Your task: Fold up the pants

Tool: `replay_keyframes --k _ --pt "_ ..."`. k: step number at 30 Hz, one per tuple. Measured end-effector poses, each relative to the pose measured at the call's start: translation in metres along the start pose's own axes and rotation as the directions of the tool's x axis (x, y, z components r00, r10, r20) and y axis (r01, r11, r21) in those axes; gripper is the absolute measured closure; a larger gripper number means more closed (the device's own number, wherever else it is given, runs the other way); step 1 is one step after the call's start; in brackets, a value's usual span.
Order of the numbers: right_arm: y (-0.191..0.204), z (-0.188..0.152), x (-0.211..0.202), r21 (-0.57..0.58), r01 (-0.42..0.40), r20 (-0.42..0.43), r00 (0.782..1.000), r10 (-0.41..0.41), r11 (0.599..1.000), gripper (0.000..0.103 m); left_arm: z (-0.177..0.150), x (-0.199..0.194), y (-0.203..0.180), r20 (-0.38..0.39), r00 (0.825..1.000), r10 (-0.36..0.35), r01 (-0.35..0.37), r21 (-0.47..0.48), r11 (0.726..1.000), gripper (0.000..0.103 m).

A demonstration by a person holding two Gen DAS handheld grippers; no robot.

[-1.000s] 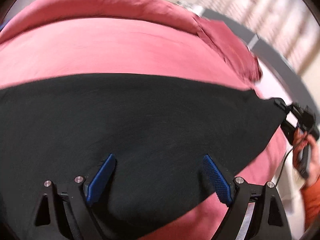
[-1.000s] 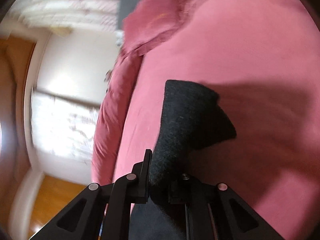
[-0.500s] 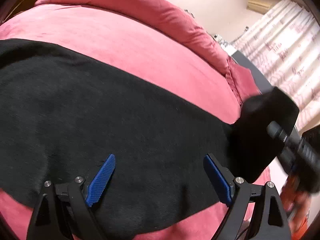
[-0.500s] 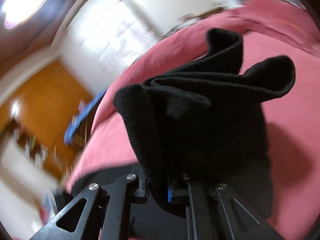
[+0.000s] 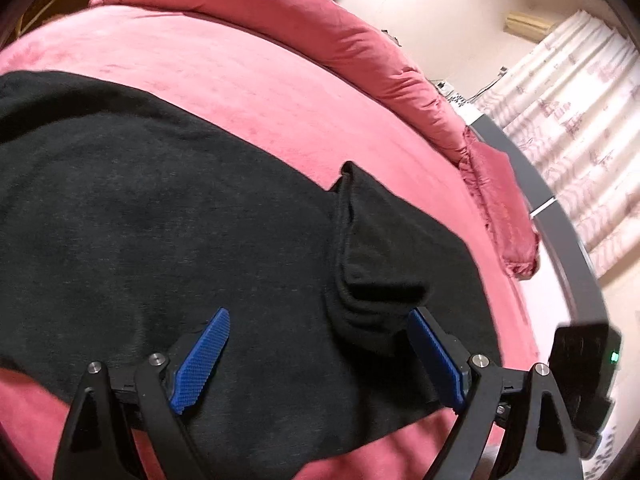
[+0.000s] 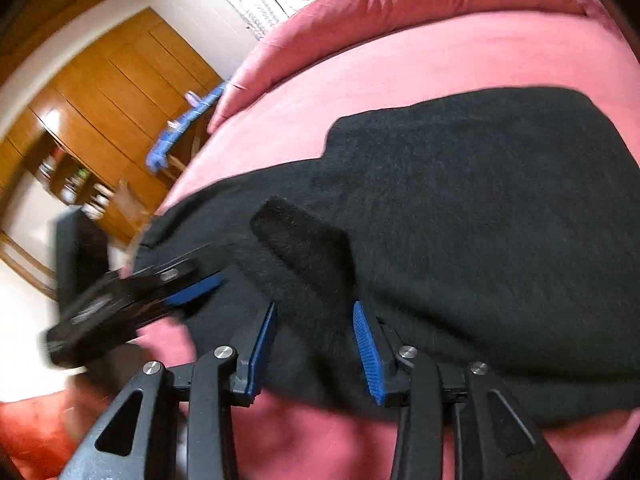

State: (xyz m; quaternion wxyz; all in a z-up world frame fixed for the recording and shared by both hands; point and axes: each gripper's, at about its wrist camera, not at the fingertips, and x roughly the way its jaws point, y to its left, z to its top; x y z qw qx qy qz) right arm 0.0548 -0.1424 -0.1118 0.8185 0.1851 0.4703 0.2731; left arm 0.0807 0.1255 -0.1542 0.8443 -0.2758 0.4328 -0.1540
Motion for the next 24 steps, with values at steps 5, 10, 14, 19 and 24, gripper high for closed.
replay_keyframes --k 5,10,14,19,24 --pt "-0.045 -0.030 -0.075 0.244 -0.038 0.124 0.992 0.008 0.969 0.063 0.008 0.004 -0.014 0.013 0.997 -0.079 0.080 -0.070 0.994 0.006" --pt "-0.115 -0.066 -0.141 0.541 -0.168 0.300 0.954 -0.002 0.824 0.061 0.019 0.033 -0.040 -0.066 0.998 -0.021 0.019 -0.031 0.999 0.003" --pt "-0.146 -0.089 -0.160 0.657 -0.236 0.349 0.937 -0.011 0.716 0.061 0.015 0.071 -0.065 -0.197 0.978 0.070 -0.042 0.141 0.989 0.038" --pt "-0.184 -0.084 -0.146 0.749 -0.253 0.325 0.946 -0.007 0.612 0.063 0.005 0.066 -0.084 -0.169 0.979 0.117 -0.071 0.257 0.964 0.075" --pt "-0.193 -0.070 -0.134 0.776 -0.245 0.309 0.951 -0.011 0.581 0.094 -0.004 0.028 -0.095 -0.152 0.988 0.036 0.016 0.331 0.943 0.083"
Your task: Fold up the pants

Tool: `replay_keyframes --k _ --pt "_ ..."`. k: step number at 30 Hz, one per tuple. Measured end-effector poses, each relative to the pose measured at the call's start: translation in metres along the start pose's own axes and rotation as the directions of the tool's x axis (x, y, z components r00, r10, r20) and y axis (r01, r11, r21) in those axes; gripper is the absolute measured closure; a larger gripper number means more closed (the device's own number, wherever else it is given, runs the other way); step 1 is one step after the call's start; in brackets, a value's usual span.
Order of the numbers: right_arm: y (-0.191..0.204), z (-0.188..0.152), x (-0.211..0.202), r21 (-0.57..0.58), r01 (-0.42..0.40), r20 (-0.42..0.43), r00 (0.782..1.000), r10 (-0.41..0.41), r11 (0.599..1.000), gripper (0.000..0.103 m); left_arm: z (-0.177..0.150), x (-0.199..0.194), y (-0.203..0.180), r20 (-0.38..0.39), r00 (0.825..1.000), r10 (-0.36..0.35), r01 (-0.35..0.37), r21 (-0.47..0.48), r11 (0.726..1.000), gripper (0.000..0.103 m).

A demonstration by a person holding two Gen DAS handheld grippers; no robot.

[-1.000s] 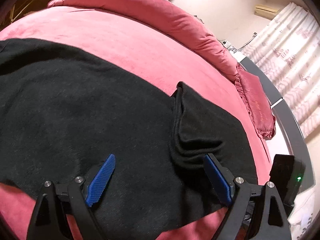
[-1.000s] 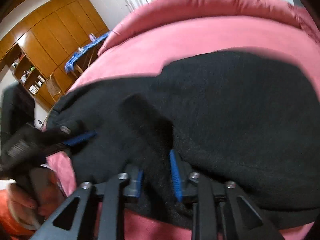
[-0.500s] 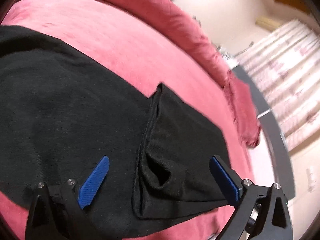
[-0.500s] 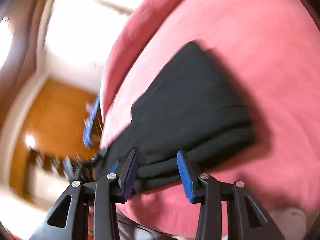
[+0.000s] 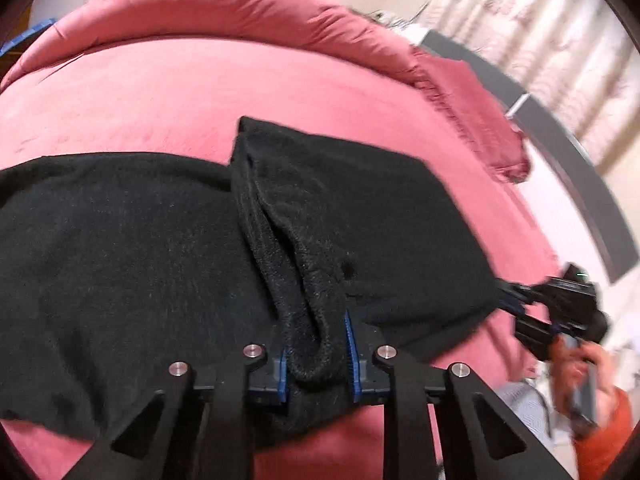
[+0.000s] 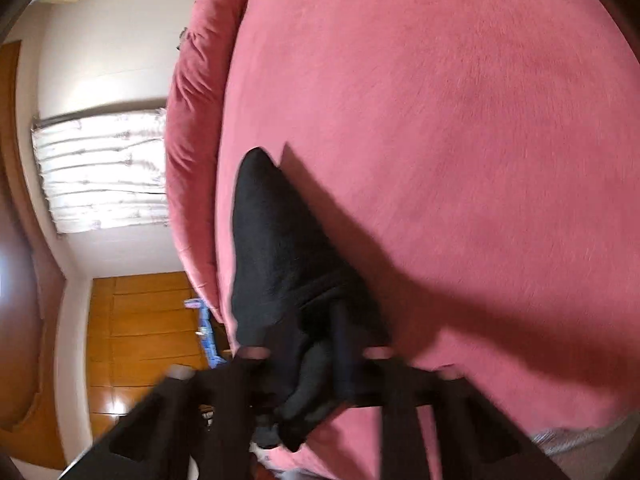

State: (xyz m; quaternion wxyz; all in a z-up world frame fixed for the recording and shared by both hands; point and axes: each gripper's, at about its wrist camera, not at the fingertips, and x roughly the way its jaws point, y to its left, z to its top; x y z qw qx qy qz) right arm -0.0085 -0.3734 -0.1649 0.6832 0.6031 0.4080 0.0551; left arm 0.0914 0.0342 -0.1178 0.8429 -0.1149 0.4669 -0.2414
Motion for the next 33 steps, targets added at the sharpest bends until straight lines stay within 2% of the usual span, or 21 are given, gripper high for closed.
replay_keyframes --k 2,3,5,7,8,9,10,12,13,14,16,17,19,20,21,22,24,25,28,30,33 --pt "-0.005 0.002 -0.004 0.021 -0.024 0.005 1.000 0.024 0.999 0.096 -0.007 -0.016 -0.002 0.014 0.999 -0.033 0.033 -0.003 0.999 0.083" --pt "-0.006 0.002 -0.010 0.015 -0.037 0.016 0.999 0.037 0.999 0.102 -0.009 -0.016 -0.001 0.012 0.999 -0.031 0.031 0.000 1.000 0.082" --pt "-0.012 0.000 -0.023 -0.014 -0.029 0.066 0.997 0.030 0.999 0.103 -0.022 -0.001 0.006 -0.050 0.999 0.012 -0.012 0.009 1.000 0.078" --pt "-0.024 0.004 -0.036 -0.005 0.004 0.098 0.995 -0.003 1.000 0.103 -0.033 0.020 0.014 -0.133 0.990 0.049 -0.049 0.001 0.999 0.069" --pt "-0.031 0.006 -0.038 0.013 0.048 0.101 0.994 -0.049 0.999 0.101 -0.035 0.020 0.015 -0.114 0.993 0.039 -0.039 0.005 0.999 0.068" --pt "-0.037 0.008 -0.038 0.040 0.066 0.082 0.994 -0.069 0.997 0.100 -0.034 0.014 0.013 -0.079 0.997 0.025 -0.024 0.011 1.000 0.059" --pt "-0.035 0.008 -0.036 0.033 0.053 0.046 0.997 -0.054 0.998 0.098 -0.032 0.012 0.012 -0.066 0.998 0.016 -0.015 0.008 1.000 0.041" --pt "-0.018 0.004 -0.032 -0.055 0.050 -0.006 0.999 -0.050 0.997 0.084 -0.025 0.003 0.012 -0.013 1.000 0.012 -0.012 -0.014 1.000 0.019" --pt "-0.011 0.002 -0.031 -0.088 0.060 -0.003 0.998 -0.060 0.994 0.079 -0.018 -0.001 0.014 0.027 0.999 0.046 -0.045 -0.029 0.999 0.016" --pt "0.001 0.000 -0.026 -0.134 0.074 -0.006 0.997 -0.075 0.988 0.072 -0.012 0.001 0.017 0.036 0.997 0.071 -0.069 -0.049 0.996 0.016" --pt "0.012 -0.001 -0.017 -0.157 0.074 -0.023 0.997 -0.079 0.985 0.072 -0.003 0.006 0.027 0.019 0.998 0.068 -0.065 -0.120 0.991 0.017" --pt "0.017 -0.001 -0.012 -0.158 0.071 -0.029 0.997 -0.077 0.985 0.072 0.003 0.017 0.036 -0.010 0.999 0.052 -0.053 -0.194 0.980 0.017" --pt "0.018 -0.001 -0.003 -0.146 0.101 -0.042 0.993 -0.108 0.984 0.070 0.009 0.042 0.046 -0.117 0.992 0.036 -0.067 -0.273 0.960 0.025" --pt "0.017 -0.002 -0.001 -0.144 0.135 -0.042 0.989 -0.142 0.980 0.070 0.011 0.046 0.043 -0.101 0.994 0.053 -0.078 -0.268 0.960 0.031" --pt "0.016 -0.002 0.003 -0.153 0.168 -0.039 0.984 -0.175 0.974 0.073 0.011 0.046 0.039 -0.083 0.995 0.060 -0.079 -0.243 0.967 0.070" --pt "0.014 -0.002 0.004 -0.163 0.185 -0.031 0.981 -0.192 0.969 0.074 0.011 0.051 0.028 -0.100 0.992 0.078 -0.094 -0.169 0.981 0.076" --pt "0.007 -0.002 0.001 -0.163 0.201 -0.026 0.978 -0.208 0.966 0.084 0.005 0.048 0.017 -0.088 0.990 0.112 -0.120 -0.100 0.988 0.080" --pt "0.003 -0.002 -0.001 -0.162 0.206 -0.026 0.977 -0.213 0.965 0.087 0.003 0.039 0.011 -0.069 0.992 0.103 -0.109 -0.076 0.991 0.081" --pt "-0.006 0.001 -0.009 -0.128 0.196 -0.042 0.978 -0.202 0.972 0.086 -0.008 0.032 0.014 -0.043 0.993 0.112 -0.113 -0.018 0.993 0.079" --pt "-0.013 0.003 -0.008 -0.128 0.206 -0.060 0.975 -0.215 0.970 0.075 -0.015 0.044 0.024 -0.086 0.990 0.116 -0.119 -0.027 0.993 0.074" --pt "-0.009 0.004 -0.008 -0.126 0.236 -0.063 0.967 -0.245 0.964 0.067 -0.017 0.028 0.033 -0.032 0.997 0.068 -0.071 -0.070 0.995 0.069"
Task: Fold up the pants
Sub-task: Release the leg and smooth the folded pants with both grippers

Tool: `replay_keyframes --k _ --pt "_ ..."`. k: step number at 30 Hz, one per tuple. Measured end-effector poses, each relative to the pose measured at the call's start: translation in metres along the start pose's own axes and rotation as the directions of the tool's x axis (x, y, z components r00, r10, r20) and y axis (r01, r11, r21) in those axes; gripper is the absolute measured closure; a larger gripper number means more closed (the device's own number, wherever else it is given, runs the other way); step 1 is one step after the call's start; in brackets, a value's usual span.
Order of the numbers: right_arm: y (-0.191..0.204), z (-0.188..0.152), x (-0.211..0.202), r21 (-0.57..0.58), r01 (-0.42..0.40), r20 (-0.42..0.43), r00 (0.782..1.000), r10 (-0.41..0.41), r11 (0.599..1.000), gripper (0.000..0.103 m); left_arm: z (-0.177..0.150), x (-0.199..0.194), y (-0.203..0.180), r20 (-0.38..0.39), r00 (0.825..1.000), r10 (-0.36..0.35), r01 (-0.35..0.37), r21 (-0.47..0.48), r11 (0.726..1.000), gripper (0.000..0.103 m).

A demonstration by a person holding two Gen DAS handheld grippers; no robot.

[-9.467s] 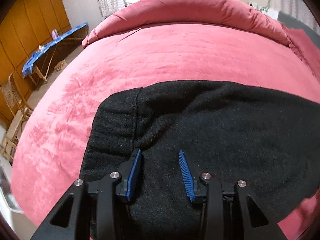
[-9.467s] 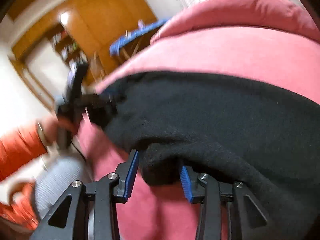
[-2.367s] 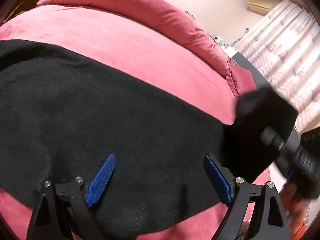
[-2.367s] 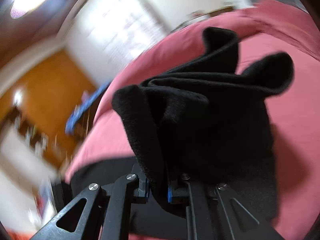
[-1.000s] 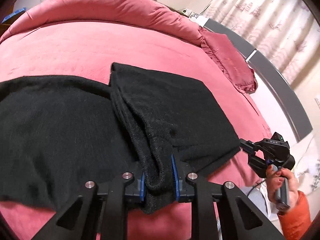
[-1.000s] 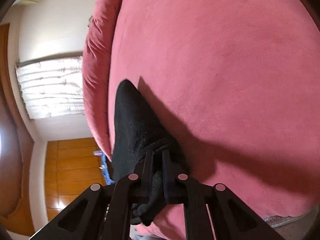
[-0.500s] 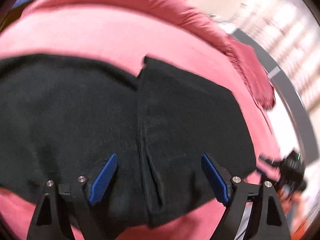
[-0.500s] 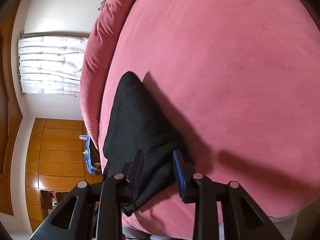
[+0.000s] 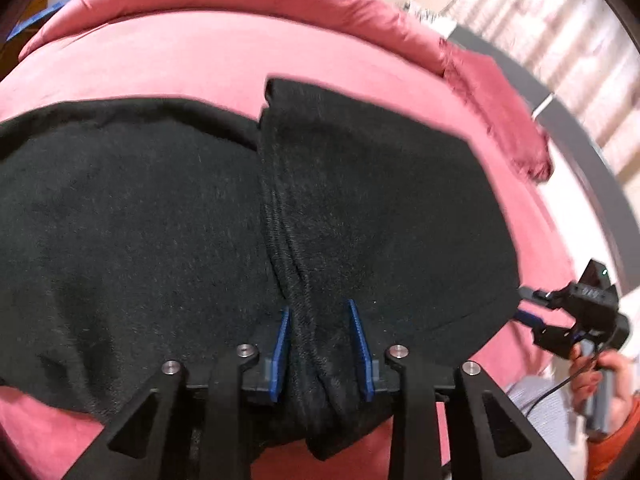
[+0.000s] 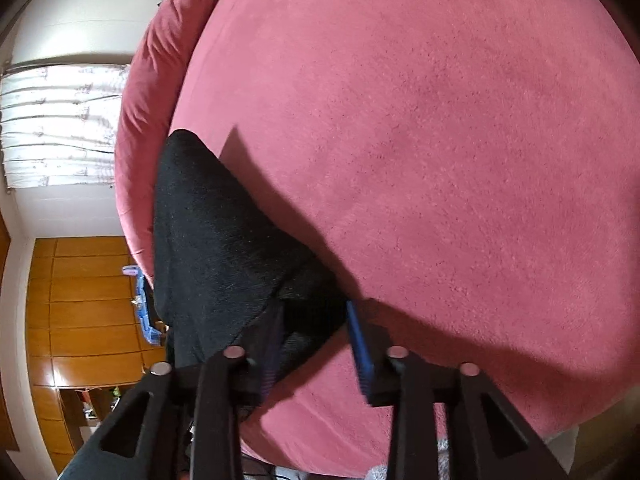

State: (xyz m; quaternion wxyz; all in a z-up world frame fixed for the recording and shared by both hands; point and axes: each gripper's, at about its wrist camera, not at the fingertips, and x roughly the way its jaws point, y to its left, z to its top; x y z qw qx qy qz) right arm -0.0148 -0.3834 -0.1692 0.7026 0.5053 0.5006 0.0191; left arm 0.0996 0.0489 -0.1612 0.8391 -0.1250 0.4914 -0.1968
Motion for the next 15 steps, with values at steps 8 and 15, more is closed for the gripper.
replay_keyframes --k 8,15 --pt "0.033 0.010 -0.039 -0.233 0.087 0.206 0.978 -0.038 0.969 0.060 0.002 -0.040 -0.002 0.192 0.979 0.064 -0.055 -0.053 0.997 0.047" --pt "0.058 0.038 0.006 -0.319 0.087 0.161 0.986 -0.036 0.944 0.050 0.016 0.010 -0.061 0.124 0.990 0.068 -0.092 0.193 0.977 0.047"
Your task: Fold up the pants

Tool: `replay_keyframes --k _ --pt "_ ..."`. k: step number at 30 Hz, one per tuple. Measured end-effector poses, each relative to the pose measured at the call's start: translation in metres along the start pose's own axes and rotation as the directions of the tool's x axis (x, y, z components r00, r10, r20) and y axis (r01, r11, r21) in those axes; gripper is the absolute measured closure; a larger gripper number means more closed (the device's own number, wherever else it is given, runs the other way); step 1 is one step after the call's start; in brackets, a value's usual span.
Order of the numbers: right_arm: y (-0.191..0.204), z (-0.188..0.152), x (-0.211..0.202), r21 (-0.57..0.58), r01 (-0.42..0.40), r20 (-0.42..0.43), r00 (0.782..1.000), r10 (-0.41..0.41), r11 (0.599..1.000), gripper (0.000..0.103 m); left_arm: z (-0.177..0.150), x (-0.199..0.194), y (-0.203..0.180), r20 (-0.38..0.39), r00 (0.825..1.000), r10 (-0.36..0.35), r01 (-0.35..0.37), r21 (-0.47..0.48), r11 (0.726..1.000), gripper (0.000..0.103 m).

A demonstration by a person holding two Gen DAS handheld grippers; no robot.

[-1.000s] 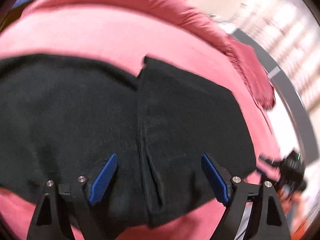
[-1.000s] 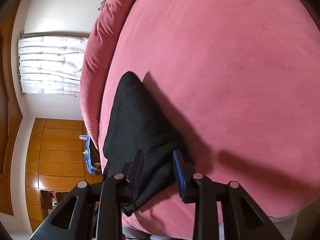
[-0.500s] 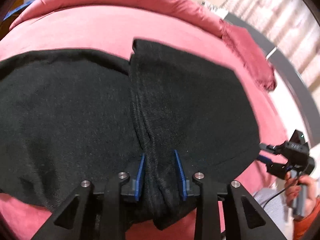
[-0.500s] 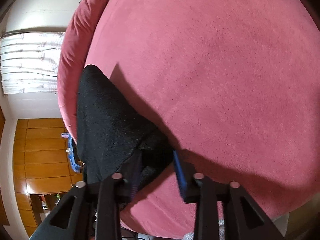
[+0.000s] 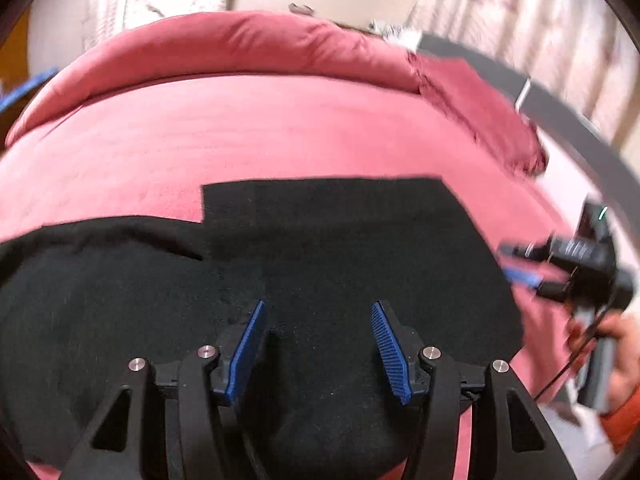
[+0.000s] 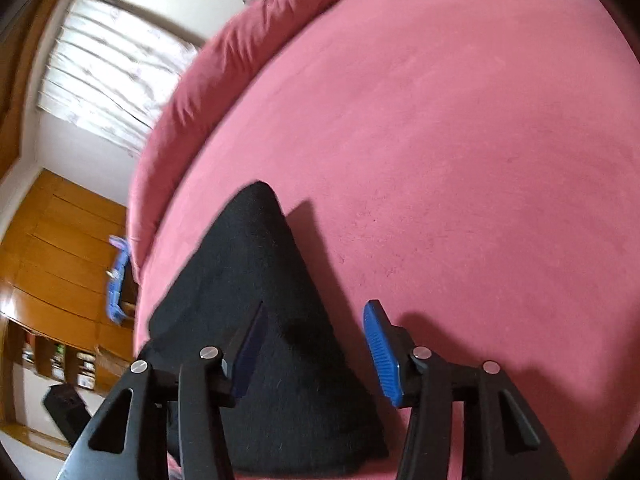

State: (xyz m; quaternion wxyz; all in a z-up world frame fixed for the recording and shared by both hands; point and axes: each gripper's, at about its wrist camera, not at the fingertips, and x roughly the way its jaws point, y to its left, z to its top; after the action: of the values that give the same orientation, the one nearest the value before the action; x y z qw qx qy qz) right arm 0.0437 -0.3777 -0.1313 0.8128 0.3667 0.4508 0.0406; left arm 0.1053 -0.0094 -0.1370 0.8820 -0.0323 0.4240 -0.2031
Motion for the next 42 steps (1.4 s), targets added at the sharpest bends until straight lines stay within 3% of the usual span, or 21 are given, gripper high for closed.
replay_keyframes --k 2,4,5,7,9,12,14,15,17,20,23,26,28,30,33,34,36,38,42 --pt "0.016 0.000 -0.007 -0.029 -0.009 0.060 0.998 0.010 1.000 0.050 -0.005 -0.001 0.001 0.016 1.000 -0.001 0.001 -0.005 1.000 0.047" --pt "0.042 -0.004 -0.016 -0.139 -0.037 0.102 0.993 0.052 0.990 0.050 -0.001 0.004 0.011 0.012 1.000 -0.007 0.007 -0.042 0.999 0.047" --pt "0.058 -0.005 -0.016 -0.220 0.018 0.114 0.993 0.008 0.975 0.050 0.002 0.007 0.016 0.006 0.999 -0.045 0.046 -0.072 0.996 0.047" --pt "0.069 -0.002 -0.009 -0.279 0.102 0.141 0.988 -0.064 0.955 0.050 0.002 0.009 0.023 -0.001 0.994 -0.107 0.106 -0.108 0.988 0.047" --pt "0.061 0.009 0.011 -0.281 0.090 0.074 0.995 -0.072 0.955 0.050 0.006 0.002 0.020 0.042 0.989 -0.139 0.142 -0.074 0.987 0.046" --pt "0.041 0.014 0.027 -0.256 0.084 0.004 0.996 -0.086 0.963 0.045 0.013 -0.007 0.018 0.051 0.993 -0.103 0.102 0.025 0.994 0.038" --pt "0.030 0.010 0.028 -0.252 0.013 -0.043 0.999 -0.025 0.968 0.043 0.011 0.006 0.020 -0.002 0.998 -0.066 0.065 0.091 0.994 0.038" --pt "0.025 0.008 0.030 -0.237 -0.071 -0.095 0.994 0.050 0.969 0.043 0.005 0.012 0.021 -0.028 0.999 -0.036 0.039 0.118 0.992 0.038" --pt "0.018 0.004 0.032 -0.205 -0.198 -0.159 0.973 0.167 0.959 0.041 -0.006 0.023 0.023 -0.037 0.999 0.034 -0.028 0.162 0.986 0.035" --pt "0.005 0.001 0.031 -0.179 -0.291 -0.181 0.949 0.259 0.940 0.041 -0.011 0.021 0.031 -0.018 1.000 -0.014 0.015 0.103 0.995 0.034" --pt "-0.015 0.003 0.029 -0.081 -0.402 -0.198 0.903 0.380 0.912 0.041 -0.009 0.007 0.035 -0.002 0.998 -0.056 0.056 0.070 0.996 0.037" --pt "-0.023 0.002 0.030 -0.032 -0.454 -0.226 0.871 0.436 0.891 0.044 -0.013 -0.012 0.047 0.067 0.997 -0.034 0.032 0.037 0.999 0.036" --pt "-0.028 -0.001 0.030 -0.023 -0.468 -0.237 0.861 0.450 0.883 0.044 -0.019 -0.029 0.073 0.090 0.996 -0.017 0.021 -0.047 0.999 0.037" --pt "-0.026 -0.010 0.031 -0.037 -0.464 -0.253 0.861 0.441 0.885 0.044 -0.018 -0.028 0.078 0.079 0.997 0.004 0.002 -0.079 0.997 0.037" --pt "-0.011 -0.021 0.035 -0.077 -0.441 -0.243 0.878 0.412 0.894 0.042 -0.019 -0.007 0.069 0.003 0.993 0.122 -0.122 0.009 0.993 0.036" --pt "-0.006 -0.023 0.038 -0.086 -0.428 -0.237 0.886 0.399 0.900 0.044 -0.019 0.000 0.064 -0.012 0.989 0.147 -0.146 0.050 0.988 0.034" --pt "0.000 -0.029 0.037 -0.064 -0.408 -0.233 0.893 0.384 0.911 0.075 -0.020 0.000 0.061 0.018 0.985 0.169 -0.170 0.055 0.984 0.031" --pt "0.006 -0.034 0.032 -0.021 -0.419 -0.219 0.888 0.405 0.908 0.078 -0.024 -0.002 0.068 0.020 0.989 0.145 -0.145 -0.002 0.989 0.031" --pt "0.029 -0.035 0.011 -0.031 -0.420 -0.205 0.891 0.405 0.907 0.080 -0.027 -0.002 0.060 0.046 0.985 0.164 -0.166 0.037 0.986 0.031"
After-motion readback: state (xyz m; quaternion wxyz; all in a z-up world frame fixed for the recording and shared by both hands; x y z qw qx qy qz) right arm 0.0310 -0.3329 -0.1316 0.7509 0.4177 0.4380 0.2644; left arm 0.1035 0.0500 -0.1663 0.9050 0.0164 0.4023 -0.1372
